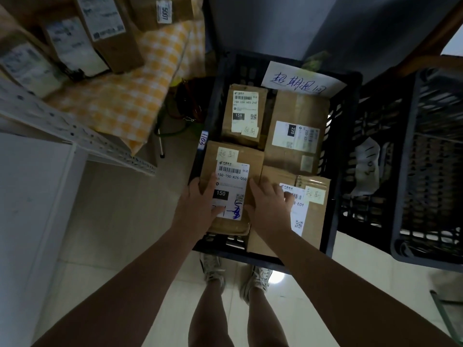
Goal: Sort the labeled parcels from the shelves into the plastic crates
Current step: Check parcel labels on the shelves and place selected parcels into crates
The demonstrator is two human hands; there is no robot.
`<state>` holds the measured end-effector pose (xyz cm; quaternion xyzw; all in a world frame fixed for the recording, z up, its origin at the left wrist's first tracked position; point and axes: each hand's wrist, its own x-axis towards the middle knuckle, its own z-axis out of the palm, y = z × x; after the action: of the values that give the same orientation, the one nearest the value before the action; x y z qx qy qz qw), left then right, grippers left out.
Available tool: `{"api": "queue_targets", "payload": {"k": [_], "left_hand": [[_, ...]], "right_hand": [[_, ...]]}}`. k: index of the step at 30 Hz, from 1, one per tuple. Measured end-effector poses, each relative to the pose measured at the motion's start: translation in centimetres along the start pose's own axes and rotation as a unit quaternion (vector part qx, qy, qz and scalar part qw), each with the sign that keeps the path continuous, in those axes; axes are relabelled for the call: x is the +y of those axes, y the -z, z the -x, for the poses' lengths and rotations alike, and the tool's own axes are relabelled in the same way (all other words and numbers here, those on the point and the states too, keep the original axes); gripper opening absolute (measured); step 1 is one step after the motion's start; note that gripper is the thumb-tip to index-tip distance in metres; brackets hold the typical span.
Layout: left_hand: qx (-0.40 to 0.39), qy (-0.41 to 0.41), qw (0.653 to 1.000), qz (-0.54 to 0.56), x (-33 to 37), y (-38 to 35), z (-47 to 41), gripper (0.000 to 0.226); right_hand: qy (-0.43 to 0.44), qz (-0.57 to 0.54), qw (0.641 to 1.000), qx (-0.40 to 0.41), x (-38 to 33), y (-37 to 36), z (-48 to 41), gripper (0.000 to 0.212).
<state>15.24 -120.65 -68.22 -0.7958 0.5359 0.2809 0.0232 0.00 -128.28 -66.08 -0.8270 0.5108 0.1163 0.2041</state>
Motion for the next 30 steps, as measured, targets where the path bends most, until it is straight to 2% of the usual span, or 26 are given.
{"api": "queue_targets", "payload": {"k": [2,5,8,11,13,18,22,27,30], "left_hand": [[0.019,-0.025,0.993,-0.112,-0.1,-0.4,-0.7,0.095],[0.040,-0.086,0.976,-0.195,-0.6,-0.9,-2.2,0.112],[-0.019,-0.093,0.974,-0.208,-1.0,-0.8,-3.9,0.111],[-0.003,-0.093,0.970,-0.226,-0.8,-0.1,-5.6,0.110],[0.011,-0.085,0.971,-0.222,-0.3,0.3,-6.6,0.109],[0.004,-0.078,0.976,-0.204,0.1,0.8,-7.6,0.107],[0.006,-0.078,0.969,-0.234,0.6,1.6,-6.9,0.104],[0.007,-0.072,0.975,-0.212,1.7,3.8,-5.1,0.079],[0.036,-0.065,0.979,-0.189,1.9,7.1,-2.9,0.068]], "right_hand": [[0.011,0.049,0.999,-0.004,0.4,0.4,-1.0,0.063],[0.004,0.091,0.995,-0.043,1.8,0.5,-2.2,0.075],[0.016,0.079,0.995,-0.050,3.8,0.1,-2.6,0.089],[-0.010,0.070,0.997,-0.038,5.3,0.3,-2.7,0.107],[-0.022,0.075,0.996,-0.039,5.7,0.3,-2.9,0.111],[-0.021,0.087,0.995,-0.033,5.7,0.1,-3.3,0.110],[-0.019,0.106,0.993,-0.045,5.5,0.4,-3.3,0.107],[-0.024,0.066,0.995,-0.073,4.3,2.8,-3.3,0.079],[0.033,0.032,0.997,-0.066,2.9,6.2,-3.1,0.065]]}}
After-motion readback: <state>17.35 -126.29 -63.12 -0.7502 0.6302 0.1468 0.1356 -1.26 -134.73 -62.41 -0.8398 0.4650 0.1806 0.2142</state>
